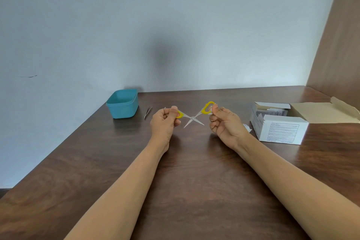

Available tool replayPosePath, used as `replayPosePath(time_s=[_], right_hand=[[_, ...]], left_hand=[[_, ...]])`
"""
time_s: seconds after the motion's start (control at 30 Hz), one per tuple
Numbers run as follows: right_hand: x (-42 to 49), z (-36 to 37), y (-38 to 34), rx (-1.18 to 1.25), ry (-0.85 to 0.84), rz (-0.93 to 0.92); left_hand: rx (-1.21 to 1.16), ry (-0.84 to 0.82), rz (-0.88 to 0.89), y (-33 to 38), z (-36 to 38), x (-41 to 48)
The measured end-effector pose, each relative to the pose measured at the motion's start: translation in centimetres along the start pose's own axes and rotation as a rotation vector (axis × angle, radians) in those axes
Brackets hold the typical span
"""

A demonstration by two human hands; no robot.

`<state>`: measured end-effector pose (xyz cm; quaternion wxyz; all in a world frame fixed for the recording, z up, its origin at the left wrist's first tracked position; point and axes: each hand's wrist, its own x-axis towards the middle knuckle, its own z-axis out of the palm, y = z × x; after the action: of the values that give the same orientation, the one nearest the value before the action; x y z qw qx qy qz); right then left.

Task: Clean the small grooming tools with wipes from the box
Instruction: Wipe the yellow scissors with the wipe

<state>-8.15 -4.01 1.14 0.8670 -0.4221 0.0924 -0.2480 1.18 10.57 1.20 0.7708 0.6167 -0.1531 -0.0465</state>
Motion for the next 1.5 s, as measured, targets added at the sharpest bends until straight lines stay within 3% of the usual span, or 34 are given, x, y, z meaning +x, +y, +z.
replayPosePath(time_s=[0.33,0.7,0.93,1.1,1.23,1.37,1.5], right_hand=[[-0.2,0.0,-0.2,-0.187,-0.17,0.023],[-0.7,-0.3,-1.7,-0.441,-0.243,0.144],[-1.0,0.1,-0.7,-0.759,-0.251,-0.055],[-1.0,0.3,-0.1,-0.608,-0.128,-0.127],[-0.8,0.7,-0.4,-0.279,0.025,-0.118],[-0.8,0.8,-0.3,-0.047,0.094,-0.07],[-1.0,0.9,0.0,-0.028,0.102,-0.023]], left_hand=[[-0.152,0.148,-0.032,0.1,-0.6,0.4],[-0.155,0.133,0.103,0.3,-0.8,0.3],[-0.123,0.139,0.189,0.2,-0.8,0.4],[-0.167,0.156,0.19,0.5,-0.4,-0.1],[0.07,0.258,0.121,0.3,0.2,-0.8],[0.257,0.081,0.174,-0.5,1.2,-1.7],[0.362,-0.12,0.266,-1.0,2.3,-3.0]])
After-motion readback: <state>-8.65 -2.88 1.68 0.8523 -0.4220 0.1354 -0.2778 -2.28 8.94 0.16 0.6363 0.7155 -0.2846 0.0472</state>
